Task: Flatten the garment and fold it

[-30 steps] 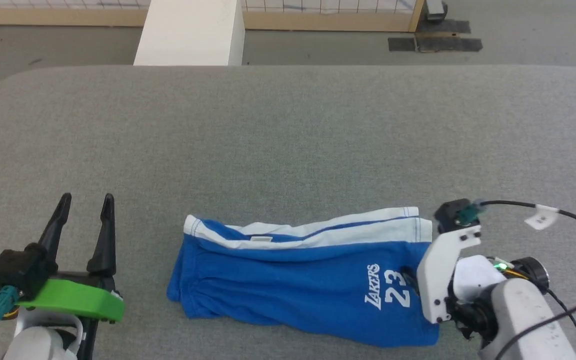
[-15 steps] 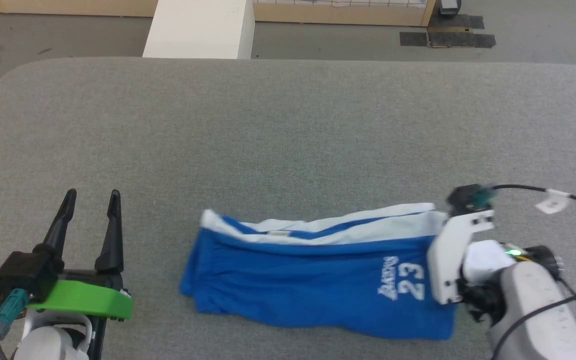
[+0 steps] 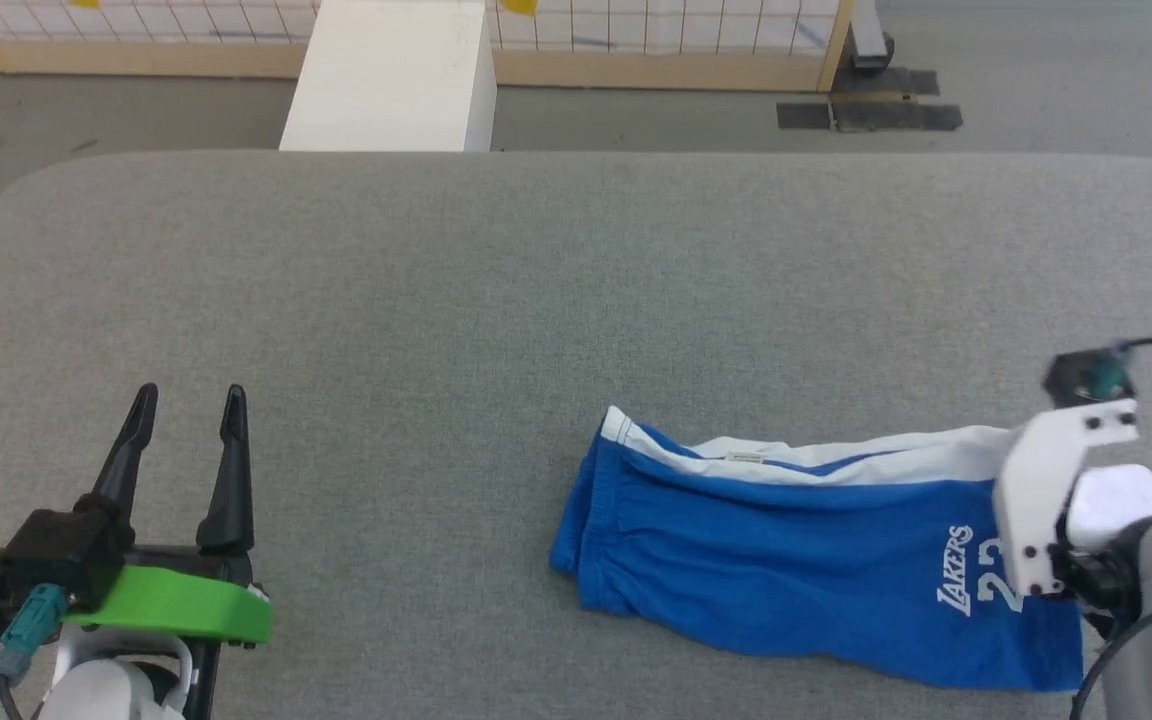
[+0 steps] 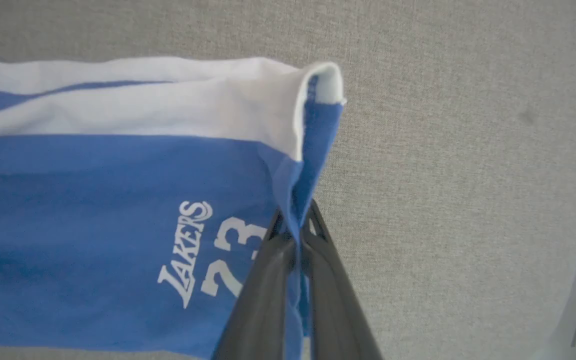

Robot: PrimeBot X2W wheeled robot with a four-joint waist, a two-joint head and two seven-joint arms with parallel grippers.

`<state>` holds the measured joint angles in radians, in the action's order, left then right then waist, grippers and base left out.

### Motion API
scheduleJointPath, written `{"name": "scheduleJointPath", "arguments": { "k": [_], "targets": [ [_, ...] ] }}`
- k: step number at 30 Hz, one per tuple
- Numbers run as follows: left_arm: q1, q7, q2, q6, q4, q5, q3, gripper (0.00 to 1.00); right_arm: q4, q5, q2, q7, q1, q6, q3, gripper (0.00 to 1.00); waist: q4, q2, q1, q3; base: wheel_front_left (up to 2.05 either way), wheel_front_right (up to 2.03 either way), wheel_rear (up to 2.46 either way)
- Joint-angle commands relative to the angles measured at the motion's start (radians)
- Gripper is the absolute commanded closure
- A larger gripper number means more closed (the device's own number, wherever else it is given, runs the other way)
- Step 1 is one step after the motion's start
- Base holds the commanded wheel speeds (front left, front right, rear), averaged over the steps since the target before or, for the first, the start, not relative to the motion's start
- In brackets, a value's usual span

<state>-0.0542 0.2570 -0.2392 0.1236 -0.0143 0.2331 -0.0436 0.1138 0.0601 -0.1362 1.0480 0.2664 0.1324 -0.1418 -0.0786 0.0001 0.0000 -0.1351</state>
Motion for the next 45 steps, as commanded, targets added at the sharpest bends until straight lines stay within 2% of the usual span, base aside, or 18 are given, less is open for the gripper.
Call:
{"name": "scheduleJointPath", "arguments": {
  "k": [1, 8, 13, 21, 27, 33, 34, 35, 39, 45],
  "targets": [
    [0.014, 0.005, 0.008, 0.007, 0.003, -0.001, 0.002, 0.00, -0.044, -0.015, -0.010, 0.041, -0.016, -0.002, 0.035, 1.00, 0.002, -0.0001, 0.0000, 0.016, 0.00, 0.00, 0.00],
    [0.027, 0.005, 0.018, 0.007, 0.011, -0.006, 0.001, 0.00, -0.312, -0.107, -0.052, 0.248, -0.055, -0.002, 0.249, 1.00, 0.003, -0.0001, 0.0000, 0.038, 0.00, 0.00, 0.00],
    [0.030, 0.005, 0.023, 0.007, 0.011, -0.007, 0.010, 0.00, -0.360, -0.176, -0.030, 0.285, -0.025, -0.002, 0.396, 1.00, 0.000, -0.0001, 0.0000, 0.040, 0.00, 0.00, 0.00],
    [0.016, 0.005, 0.016, 0.007, 0.009, 0.002, 0.040, 0.00, -0.198, -0.238, 0.036, 0.206, 0.104, -0.002, 0.562, 1.00, -0.039, -0.0001, 0.0000, 0.031, 0.00, 0.00, 0.00],
    [0.012, 0.005, 0.013, 0.007, 0.001, 0.013, 0.050, 0.00, -0.013, -0.255, 0.077, 0.125, 0.201, -0.002, 0.626, 1.00, -0.074, -0.0001, 0.0000, 0.016, 0.00, 0.00, 0.00],
    [0.000, 0.005, 0.010, 0.007, -0.006, 0.025, 0.065, 0.00, 0.156, -0.305, 0.085, 0.029, 0.272, -0.002, 0.689, 1.00, -0.106, -0.0001, 0.0000, -0.004, 0.00, 0.00, 0.00],
    [-0.003, 0.005, 0.010, 0.007, -0.007, 0.027, 0.068, 0.00, 0.178, -0.308, 0.085, 0.013, 0.282, -0.002, 0.701, 0.87, -0.110, -0.0001, 0.0000, -0.008, 0.00, 0.00, 0.00],
    [-0.007, 0.005, 0.009, 0.007, -0.009, 0.029, 0.071, 0.00, 0.207, -0.314, 0.086, -0.002, 0.291, -0.002, 0.715, 0.00, -0.114, -0.0001, 0.0000, -0.010, 0.00, 0.00, 0.00],
    [-0.012, 0.005, 0.008, 0.007, -0.016, 0.035, 0.079, 0.00, 0.259, -0.368, 0.086, -0.062, 0.318, -0.002, 0.768, 0.00, -0.120, -0.0001, 0.0000, -0.012, 0.00, 0.00, 0.00],
    [0.001, 0.005, 0.004, 0.007, -0.020, 0.033, 0.073, 0.00, 0.216, -0.475, 0.086, -0.158, 0.366, -0.002, 0.826, 0.00, -0.097, -0.0001, 0.0000, 0.012, 0.00, 0.00, 0.00]
  ]
}}
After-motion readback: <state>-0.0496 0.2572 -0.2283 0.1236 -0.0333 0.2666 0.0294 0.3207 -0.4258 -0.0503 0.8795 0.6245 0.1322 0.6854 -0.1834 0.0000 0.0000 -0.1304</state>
